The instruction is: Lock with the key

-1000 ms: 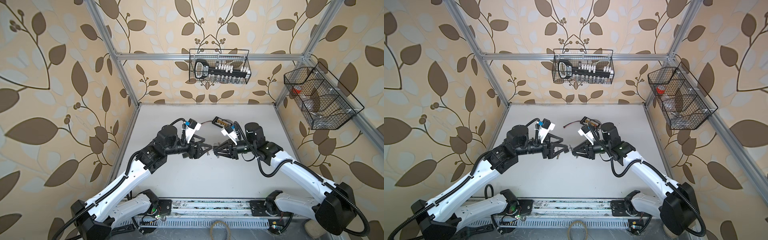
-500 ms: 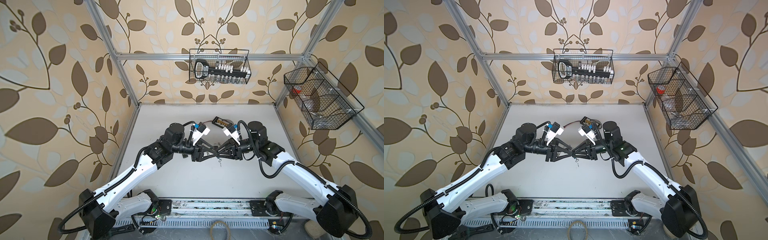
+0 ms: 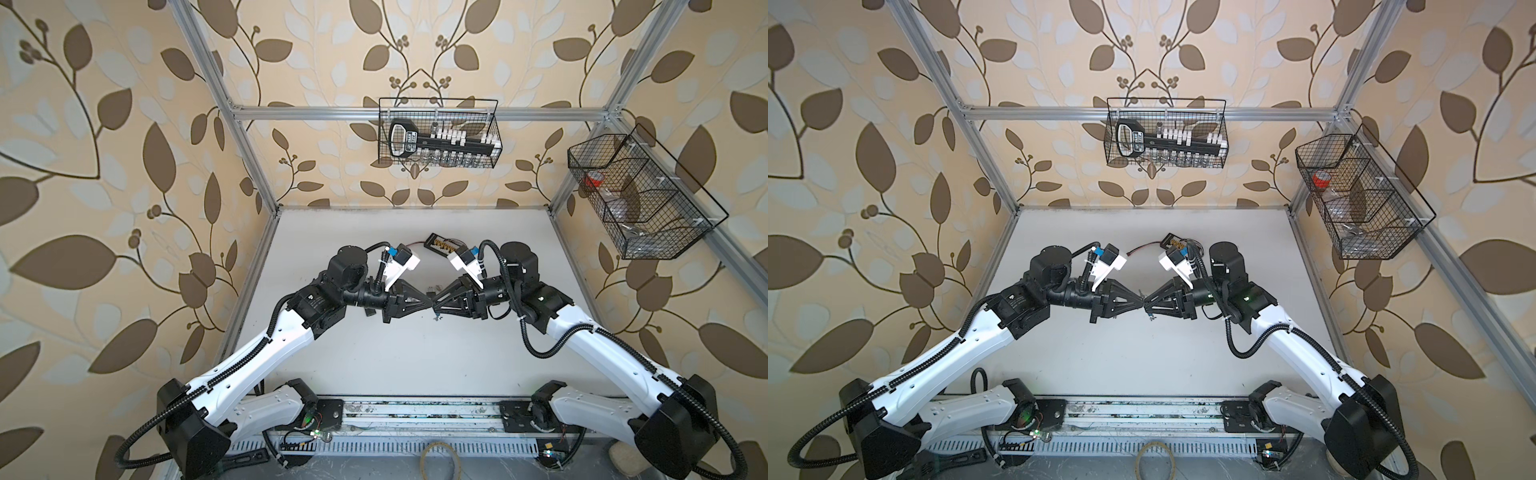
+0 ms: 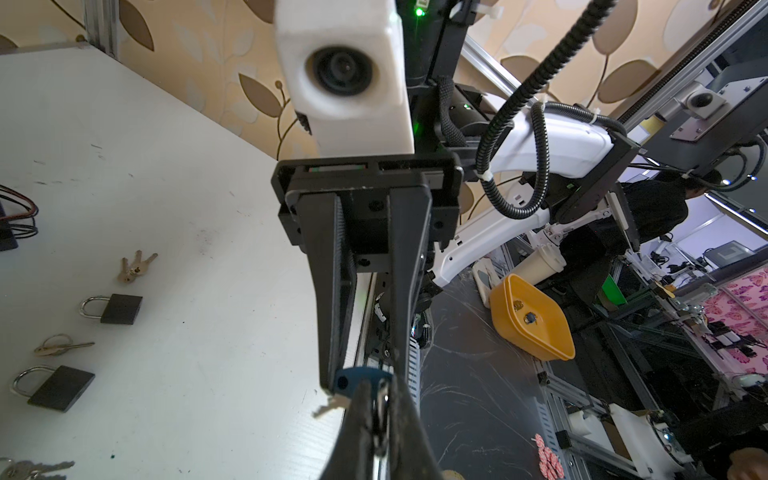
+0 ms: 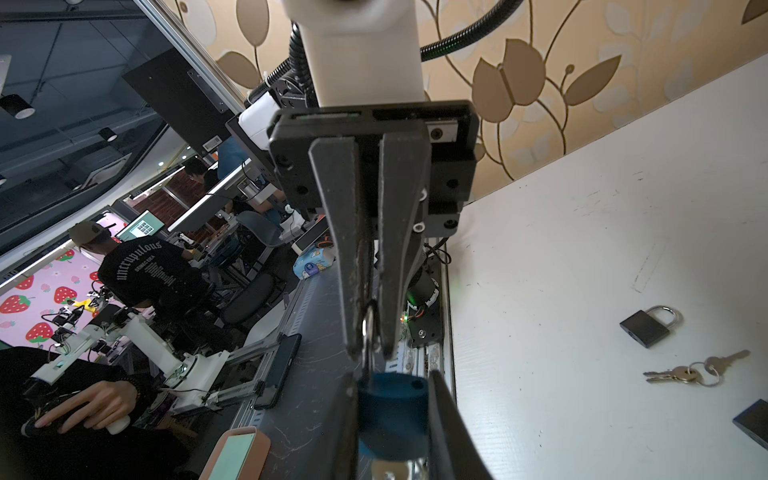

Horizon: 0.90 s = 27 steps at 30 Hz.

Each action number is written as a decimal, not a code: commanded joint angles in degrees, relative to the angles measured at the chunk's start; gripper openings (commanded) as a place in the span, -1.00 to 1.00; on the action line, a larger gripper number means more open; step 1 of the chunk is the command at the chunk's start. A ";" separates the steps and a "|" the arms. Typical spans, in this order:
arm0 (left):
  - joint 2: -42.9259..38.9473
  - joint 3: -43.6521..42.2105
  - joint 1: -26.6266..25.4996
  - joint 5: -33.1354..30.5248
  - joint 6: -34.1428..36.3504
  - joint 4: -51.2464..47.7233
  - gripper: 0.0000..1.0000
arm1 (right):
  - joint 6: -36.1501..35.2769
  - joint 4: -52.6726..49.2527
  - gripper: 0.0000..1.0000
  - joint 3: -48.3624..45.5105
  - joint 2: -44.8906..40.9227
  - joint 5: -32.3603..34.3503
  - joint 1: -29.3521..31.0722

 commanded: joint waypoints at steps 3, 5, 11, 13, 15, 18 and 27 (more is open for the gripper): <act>-1.05 1.02 -0.34 0.70 0.43 1.85 -0.96 | 0.25 1.53 -1.00 0.28 -0.90 0.09 0.27; -1.14 0.93 -0.37 0.37 0.28 1.94 -1.00 | 0.24 1.53 -1.00 0.32 -0.94 0.25 0.24; -2.22 0.27 -0.37 -2.89 -1.52 3.37 -1.00 | -0.03 1.52 -1.00 0.41 -1.27 1.36 0.14; -2.86 -0.48 -0.33 -5.21 -3.69 5.34 -1.00 | -0.75 1.67 -0.57 0.34 -2.33 4.01 0.12; -3.78 -1.78 -0.31 -7.56 -6.94 8.75 -1.00 | -1.24 3.27 -0.15 -0.49 -4.32 8.44 0.25; -5.26 -4.64 -0.35 -10.24 -12.95 16.04 -1.00 | -1.46 9.83 0.02 -4.84 -10.22 19.11 0.64; -7.61 -10.05 -0.61 -14.04 -25.02 31.44 -1.00 | -7.14 22.09 0.06 -9.82 -15.43 34.09 5.53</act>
